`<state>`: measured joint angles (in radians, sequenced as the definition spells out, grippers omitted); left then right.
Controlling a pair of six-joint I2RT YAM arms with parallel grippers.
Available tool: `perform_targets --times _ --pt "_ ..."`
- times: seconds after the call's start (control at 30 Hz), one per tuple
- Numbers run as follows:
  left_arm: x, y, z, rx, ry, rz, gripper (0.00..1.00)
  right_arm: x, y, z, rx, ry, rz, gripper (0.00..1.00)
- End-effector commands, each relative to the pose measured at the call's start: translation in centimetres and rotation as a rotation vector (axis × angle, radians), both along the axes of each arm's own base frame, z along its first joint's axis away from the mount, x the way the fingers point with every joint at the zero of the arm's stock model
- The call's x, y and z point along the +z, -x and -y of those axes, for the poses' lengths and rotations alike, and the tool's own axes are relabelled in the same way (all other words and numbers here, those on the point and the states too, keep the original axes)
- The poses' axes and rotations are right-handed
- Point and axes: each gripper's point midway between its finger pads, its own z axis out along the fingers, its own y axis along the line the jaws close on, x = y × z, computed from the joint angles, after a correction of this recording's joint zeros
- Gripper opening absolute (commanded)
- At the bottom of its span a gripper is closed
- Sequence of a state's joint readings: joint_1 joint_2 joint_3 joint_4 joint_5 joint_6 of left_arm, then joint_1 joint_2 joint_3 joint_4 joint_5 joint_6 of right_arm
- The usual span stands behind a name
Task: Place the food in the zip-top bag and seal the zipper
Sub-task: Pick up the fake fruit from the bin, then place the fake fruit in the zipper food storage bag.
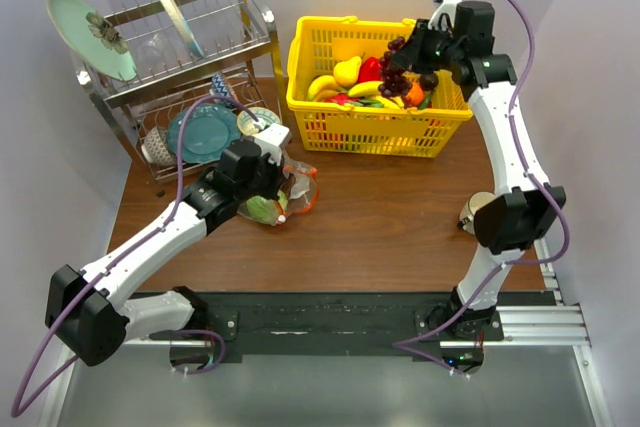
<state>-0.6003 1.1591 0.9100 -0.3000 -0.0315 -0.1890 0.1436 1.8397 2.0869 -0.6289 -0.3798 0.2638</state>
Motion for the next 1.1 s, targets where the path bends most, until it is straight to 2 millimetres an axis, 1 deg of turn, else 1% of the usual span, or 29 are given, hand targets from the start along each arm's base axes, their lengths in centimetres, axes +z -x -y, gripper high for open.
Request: perform_targets --times 0.0,0.03,0.07,0.13,0.2,0.23,0.27,0.3,0.33,0.37,0.4,0.43,0.47,0.5,0.53,0.57,0.6,0.63,0.67,0.7,0.73,0.77,0.8,0.83,0.87,0.93,0.97,1.0,1.07 --pt "1.9 -0.9 -0.1 0.008 0.024 0.072 0.0 9.2 6.1 -3.6 0.23 -0.211 0.203 0.0" --pt "1.9 -0.9 -0.1 0.007 0.026 0.074 0.0 9.9 7.3 -4.1 0.27 -0.235 0.232 0.0" --pt "2.0 -0.9 0.0 0.005 0.028 0.075 0.0 10.2 8.5 -4.7 0.316 -0.273 0.218 0.0" --pt "1.9 -0.9 0.0 0.005 0.026 0.072 0.0 10.8 10.5 -5.4 0.369 -0.301 0.231 0.0" --pt "2.0 -0.9 0.0 0.005 0.027 0.074 0.0 10.8 12.4 -6.3 0.418 -0.324 0.22 0.0" --pt "2.0 -0.9 -0.1 0.007 0.028 0.075 0.0 9.6 12.7 -6.6 0.423 -0.331 0.195 0.0" --pt "1.9 -0.9 0.0 0.006 0.027 0.072 0.0 10.2 14.1 -6.7 0.434 -0.338 0.208 0.0" --pt "2.2 -0.9 0.1 0.005 0.032 0.076 0.0 9.9 15.0 -7.3 0.455 -0.345 0.2 0.0" --pt "2.2 -1.0 0.1 0.005 0.035 0.076 0.0 8.4 15.5 -7.7 0.462 -0.35 0.169 0.0" --pt "2.6 -1.0 0.2 0.003 0.042 0.081 0.0 8.7 16.8 -7.8 0.474 -0.354 0.176 0.0" --pt "2.8 -1.0 0.3 0.001 0.043 0.078 0.0 7.3 17.4 -8.4 0.488 -0.353 0.143 0.0" --pt "3.1 -0.9 0.4 0.0 0.05 0.073 0.0 7.1 18.2 -8.6 0.494 -0.355 0.135 0.0" --pt "4.1 -1.0 0.7 -0.004 0.065 0.083 0.0 7.2 19.3 -8.6 0.503 -0.355 0.144 0.0" --pt "4.4 -0.9 0.8 -0.006 0.068 0.077 0.0 6.9 20.1 -9.0 0.519 -0.357 0.136 0.0" --pt "4.9 -0.8 1.0 -0.011 0.079 0.076 0.0 5.7 20.6 -9.3 0.523 -0.355 0.111 0.0" --pt "5.9 -0.9 1.3 -0.014 0.095 0.086 0.0 5.4 21.2 -9.4 0.529 -0.359 0.103 0.0" --pt "6.3 -0.7 1.4 -0.016 0.097 0.079 0.0 5.6 22.2 -9.5 0.543 -0.361 0.112 0.0" --pt "6.8 -0.4 1.9 -0.032 0.119 0.069 0.0 4.7 22.7 -9.6 0.553 -0.362 0.087 0.0" --pt "7.9 -0.3 2.5 -0.049 0.143 0.072 0.0 4.5 23.2 -9.7 0.559 -0.366 0.084 0.0" --pt "8.1 -0.1 2.7 -0.059 0.151 0.059 0.0 4.7 24.0 -9.7 0.569 -0.368 0.089 0.0" --pt "8.7 0.1 3.2 -0.065 0.172 0.048 0.0 4.1 24.5 -9.7 0.578 -0.369 0.076 0.0" --pt "9.7 0.2 3.7 -0.081 0.195 0.051 0.0 4.0 24.9 -9.8 0.587 -0.371 0.075 0.0" --pt "10.0 0.4 4.1 -0.091 0.207 0.04 0.0 3.9 25.6 -9.7 0.599 -0.375 0.08 0.0" --pt "10.5 0.5 4.4 -0.095 0.228 0.03 0.0 4.2 25.9 -9.7 0.607 -0.381 0.098 0.0" --pt "11.3 0.5 5.0 -0.112 0.25 0.027 0.0 4.3 26.3 -9.8 0.618 -0.388 0.1 0.0" --pt "12.3 0.7 5.7 -0.127 0.288 0.013 0.0 4.7 26.9 -9.6 0.632 -0.396 0.129 0.0" --pt "13.1 0.7 6.3 -0.148 0.311 0.016 0.0 5.0 27.3 -9.6 0.641 -0.4 0.14 0.0" --pt "13.6 0.7 6.5 -0.156 0.325 0.018 0.0 4.9 27.4 -9.6 0.646 -0.401 0.142 0.0" --pt "14.2 0.5 7.0 -0.152 0.357 0.019 0.0 5.4 28.0 -9.4 0.659 -0.403 0.178 0.0"
